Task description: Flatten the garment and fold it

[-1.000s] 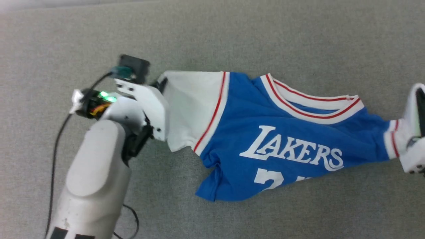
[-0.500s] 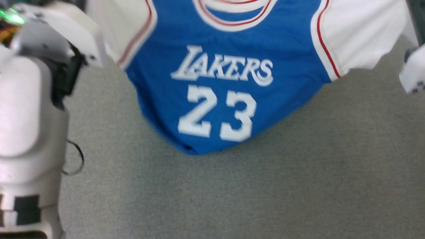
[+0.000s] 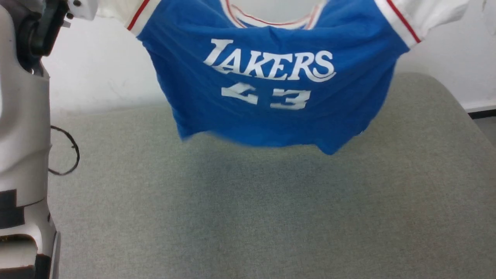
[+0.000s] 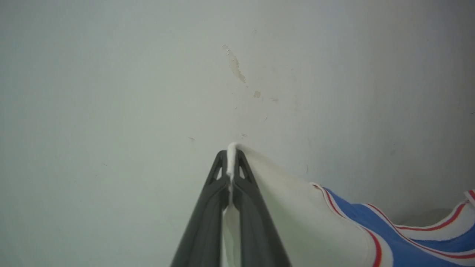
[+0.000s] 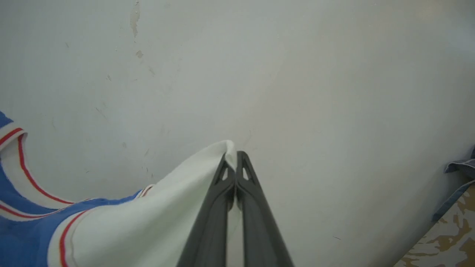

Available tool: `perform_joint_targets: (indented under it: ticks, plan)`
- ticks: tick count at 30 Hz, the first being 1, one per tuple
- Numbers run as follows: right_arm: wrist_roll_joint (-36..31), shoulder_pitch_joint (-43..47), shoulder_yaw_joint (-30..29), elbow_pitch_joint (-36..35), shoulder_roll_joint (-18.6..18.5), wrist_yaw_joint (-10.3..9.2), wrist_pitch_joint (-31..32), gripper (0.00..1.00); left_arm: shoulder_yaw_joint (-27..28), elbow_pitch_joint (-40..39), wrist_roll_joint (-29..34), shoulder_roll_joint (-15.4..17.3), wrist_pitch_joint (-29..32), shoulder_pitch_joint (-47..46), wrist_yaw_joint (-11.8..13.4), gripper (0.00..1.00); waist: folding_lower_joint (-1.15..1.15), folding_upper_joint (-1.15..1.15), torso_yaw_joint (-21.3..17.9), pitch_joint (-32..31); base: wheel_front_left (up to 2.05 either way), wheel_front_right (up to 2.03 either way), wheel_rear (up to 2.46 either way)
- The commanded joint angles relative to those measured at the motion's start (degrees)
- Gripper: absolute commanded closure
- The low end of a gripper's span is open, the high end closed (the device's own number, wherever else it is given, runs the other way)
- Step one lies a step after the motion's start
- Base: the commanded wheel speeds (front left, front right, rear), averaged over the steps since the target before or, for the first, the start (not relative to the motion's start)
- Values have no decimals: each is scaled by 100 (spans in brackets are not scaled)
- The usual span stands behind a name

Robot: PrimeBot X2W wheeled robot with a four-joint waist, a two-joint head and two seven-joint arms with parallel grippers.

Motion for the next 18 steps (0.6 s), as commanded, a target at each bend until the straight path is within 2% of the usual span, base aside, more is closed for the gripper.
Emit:
perform_joint_targets:
  ticks: [1, 5, 9, 13, 18]
  plan:
    - [95, -95, 17, 31, 2, -12, 59, 100, 8, -11, -81, -8, 100, -58, -32, 100, 2, 0, -21, -14, 0, 0, 0]
    - [317, -264, 2, 81, 52, -12, 361, 100, 16, -139, -304, -94, 561, -21, -13, 100, 2, 0, -38, 191, 0, 0, 0]
    - [424, -474, -43, 232, 133, -12, 660, 100, 75, -347, -376, -153, 829, -77, 173, 100, 2, 0, -87, 694, 0, 0, 0]
    - [224, -1013, 3, 471, 184, -12, 677, 100, 173, -398, -207, -258, 640, -565, 541, 100, 2, 0, -129, 1389, 0, 0, 0]
    - [-151, -2098, 61, 1006, 330, -12, 303, 100, 110, -122, 114, -492, 32, -1632, 864, 100, 2, 0, -139, 2267, 0, 0, 0]
